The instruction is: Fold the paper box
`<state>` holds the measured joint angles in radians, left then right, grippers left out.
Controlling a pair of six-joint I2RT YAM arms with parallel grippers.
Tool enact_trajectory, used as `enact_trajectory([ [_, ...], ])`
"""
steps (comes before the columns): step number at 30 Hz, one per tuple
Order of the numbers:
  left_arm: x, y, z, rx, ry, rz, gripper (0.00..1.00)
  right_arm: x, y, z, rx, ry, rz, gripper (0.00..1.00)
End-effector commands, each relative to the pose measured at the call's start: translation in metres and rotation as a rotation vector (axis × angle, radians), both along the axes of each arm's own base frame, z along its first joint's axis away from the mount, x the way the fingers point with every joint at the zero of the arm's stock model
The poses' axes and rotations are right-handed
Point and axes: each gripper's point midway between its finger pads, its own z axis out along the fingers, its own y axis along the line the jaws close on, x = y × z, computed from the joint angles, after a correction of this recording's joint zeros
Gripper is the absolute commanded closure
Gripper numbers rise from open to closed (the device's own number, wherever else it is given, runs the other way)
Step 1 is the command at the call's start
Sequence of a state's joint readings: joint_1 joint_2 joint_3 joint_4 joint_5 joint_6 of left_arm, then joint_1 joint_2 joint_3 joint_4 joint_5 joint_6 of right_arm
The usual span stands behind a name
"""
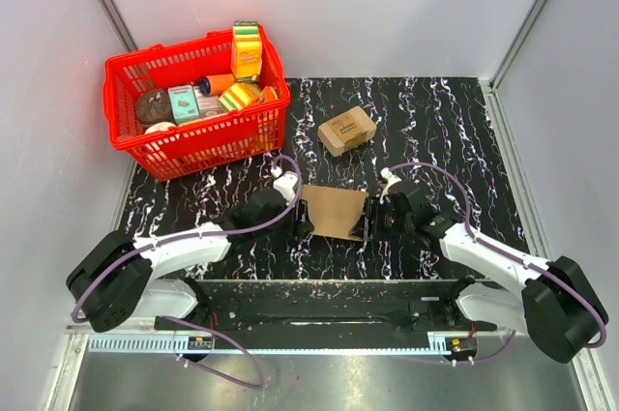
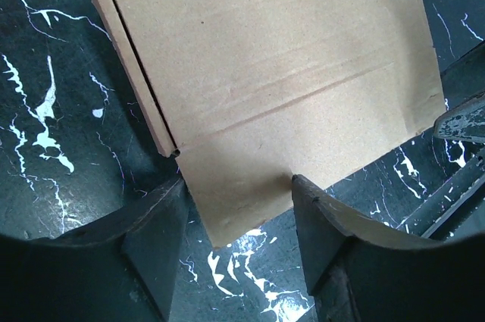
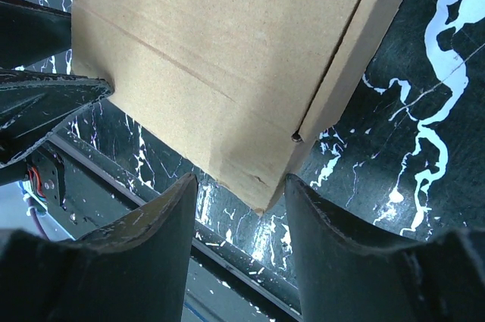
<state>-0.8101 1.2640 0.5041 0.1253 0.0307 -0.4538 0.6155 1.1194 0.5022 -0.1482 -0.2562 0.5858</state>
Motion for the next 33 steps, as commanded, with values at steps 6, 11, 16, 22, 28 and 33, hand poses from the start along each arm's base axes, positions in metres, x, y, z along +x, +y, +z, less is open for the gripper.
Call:
enact_trajectory([
  [6,0.003,-0.013,0.009,-0.05,-0.021,-0.029,0.41,0.004,0.008,0.013,0.034,-0.032,0.017,0.45],
  [11,0.006,-0.004,0.001,0.013,-0.02,-0.01,0.4,0.005,0.004,0.011,0.007,-0.037,0.013,0.44],
  [16,0.007,-0.002,0.0,0.026,-0.026,-0.003,0.37,0.006,0.003,0.009,-0.004,-0.038,0.01,0.44],
  [22,0.008,-0.003,-0.002,0.023,-0.026,-0.001,0.37,0.007,0.004,0.007,-0.009,-0.036,0.013,0.44],
  [28,0.009,-0.007,-0.002,0.003,-0.027,-0.003,0.38,0.008,0.003,0.005,-0.011,-0.04,0.004,0.44],
  [33,0.008,-0.009,-0.003,-0.012,-0.025,-0.006,0.41,0.008,0.002,0.002,-0.014,-0.039,0.001,0.45],
])
